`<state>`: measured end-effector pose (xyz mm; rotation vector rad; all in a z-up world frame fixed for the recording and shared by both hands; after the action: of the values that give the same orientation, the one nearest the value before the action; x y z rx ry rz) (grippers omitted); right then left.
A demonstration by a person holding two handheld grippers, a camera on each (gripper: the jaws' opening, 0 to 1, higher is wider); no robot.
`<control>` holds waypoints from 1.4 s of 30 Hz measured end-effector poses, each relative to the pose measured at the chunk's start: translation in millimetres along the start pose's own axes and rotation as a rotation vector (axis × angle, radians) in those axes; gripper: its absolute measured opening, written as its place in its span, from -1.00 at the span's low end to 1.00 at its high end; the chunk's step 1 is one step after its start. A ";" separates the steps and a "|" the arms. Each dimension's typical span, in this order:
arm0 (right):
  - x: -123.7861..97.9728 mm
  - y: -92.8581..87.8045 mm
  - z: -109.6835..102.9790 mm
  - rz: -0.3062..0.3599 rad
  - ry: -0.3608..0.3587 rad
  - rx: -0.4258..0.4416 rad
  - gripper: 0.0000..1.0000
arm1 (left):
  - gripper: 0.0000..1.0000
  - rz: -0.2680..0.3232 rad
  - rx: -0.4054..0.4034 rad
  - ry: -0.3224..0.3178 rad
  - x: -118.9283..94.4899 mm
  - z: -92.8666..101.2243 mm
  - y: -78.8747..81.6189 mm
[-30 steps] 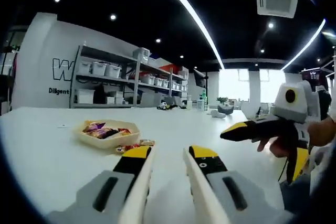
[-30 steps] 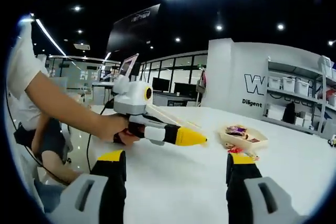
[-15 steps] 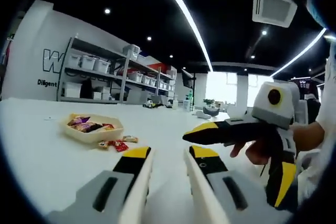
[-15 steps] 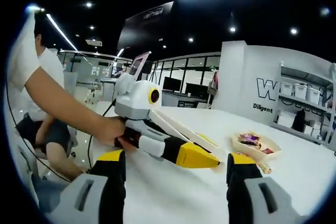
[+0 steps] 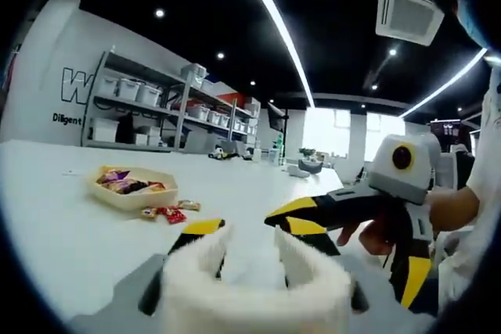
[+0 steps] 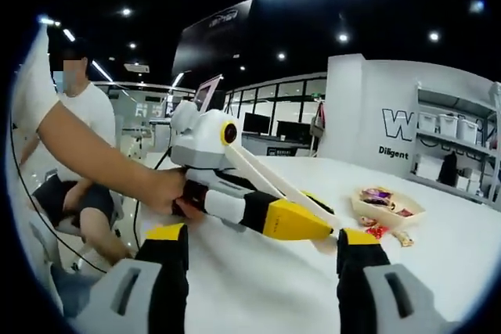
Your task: Place the target food into the container with the food tongs after gripping and lifting it, then release it inside without dropping or visibly crushing the food.
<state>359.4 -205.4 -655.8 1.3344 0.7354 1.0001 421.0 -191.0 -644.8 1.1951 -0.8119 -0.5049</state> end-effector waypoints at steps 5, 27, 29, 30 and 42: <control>1.1 1.9 -3.7 0.017 0.000 0.024 0.55 | -0.44 0.018 -0.002 -0.003 -0.5 0.5 3.2; 1.7 -7.6 -11.7 -0.008 0.019 0.067 0.43 | -0.44 0.047 -0.002 -0.028 -2.3 5.0 9.1; 1.9 -9.2 -12.7 -0.014 0.023 0.072 0.43 | -0.44 0.049 -0.004 -0.032 -2.2 5.7 9.5; 2.0 -10.1 -13.4 -0.020 0.026 0.072 0.43 | -0.44 0.050 -0.006 -0.036 -2.2 6.3 9.7; 4.4 -17.3 -24.7 -0.055 0.068 0.126 0.20 | -0.44 0.059 -0.029 -0.050 -2.1 8.2 10.8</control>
<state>342.0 -190.0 -675.6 1.3864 0.8943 0.9726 412.6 -191.1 -634.0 1.1319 -0.8779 -0.4982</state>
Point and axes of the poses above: the point that each gripper's makers call its tool centre point, and the gripper's own axes: x roughly forward along the fingers, z roughly to its right, y roughly out of its top, the point moved 2 cm from there along -x, roughly backward along the fingers, and after that the axes turned 15 degrees about z, right-handed, at the moved point
